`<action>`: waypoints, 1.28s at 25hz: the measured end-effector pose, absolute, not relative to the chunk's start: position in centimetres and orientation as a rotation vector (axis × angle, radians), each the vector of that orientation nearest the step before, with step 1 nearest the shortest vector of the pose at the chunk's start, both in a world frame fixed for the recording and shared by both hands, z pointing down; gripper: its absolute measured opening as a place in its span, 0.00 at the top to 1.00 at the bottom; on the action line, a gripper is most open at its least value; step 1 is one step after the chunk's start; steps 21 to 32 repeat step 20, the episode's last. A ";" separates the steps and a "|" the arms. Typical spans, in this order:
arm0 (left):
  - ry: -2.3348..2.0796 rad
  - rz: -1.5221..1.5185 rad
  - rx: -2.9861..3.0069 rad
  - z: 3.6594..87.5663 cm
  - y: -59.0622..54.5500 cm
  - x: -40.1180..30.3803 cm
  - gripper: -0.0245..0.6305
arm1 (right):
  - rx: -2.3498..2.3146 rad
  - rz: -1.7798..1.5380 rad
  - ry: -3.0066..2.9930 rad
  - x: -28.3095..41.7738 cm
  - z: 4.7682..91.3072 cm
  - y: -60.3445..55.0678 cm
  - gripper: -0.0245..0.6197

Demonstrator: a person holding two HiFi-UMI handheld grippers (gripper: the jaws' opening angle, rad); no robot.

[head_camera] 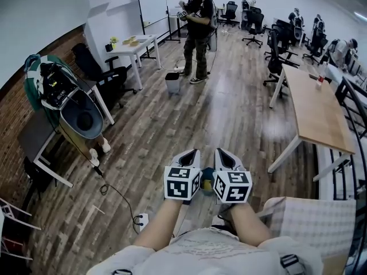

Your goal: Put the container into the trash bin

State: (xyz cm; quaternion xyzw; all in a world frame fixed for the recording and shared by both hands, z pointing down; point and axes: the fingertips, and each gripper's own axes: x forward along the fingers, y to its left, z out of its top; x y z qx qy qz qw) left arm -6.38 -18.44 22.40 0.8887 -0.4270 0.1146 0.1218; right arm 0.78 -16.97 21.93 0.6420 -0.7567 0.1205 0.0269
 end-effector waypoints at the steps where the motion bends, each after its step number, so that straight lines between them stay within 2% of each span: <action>1: -1.240 0.335 2.596 22.6 -18.4 -6.5 0.96 | 1.984 0.373 -2.336 0.6 22.1 -16.9 0.96; 32: -1.243 0.390 2.573 25.2 -19.8 -8.6 0.96 | 1.966 0.470 -2.317 -0.6 24.7 -17.1 0.96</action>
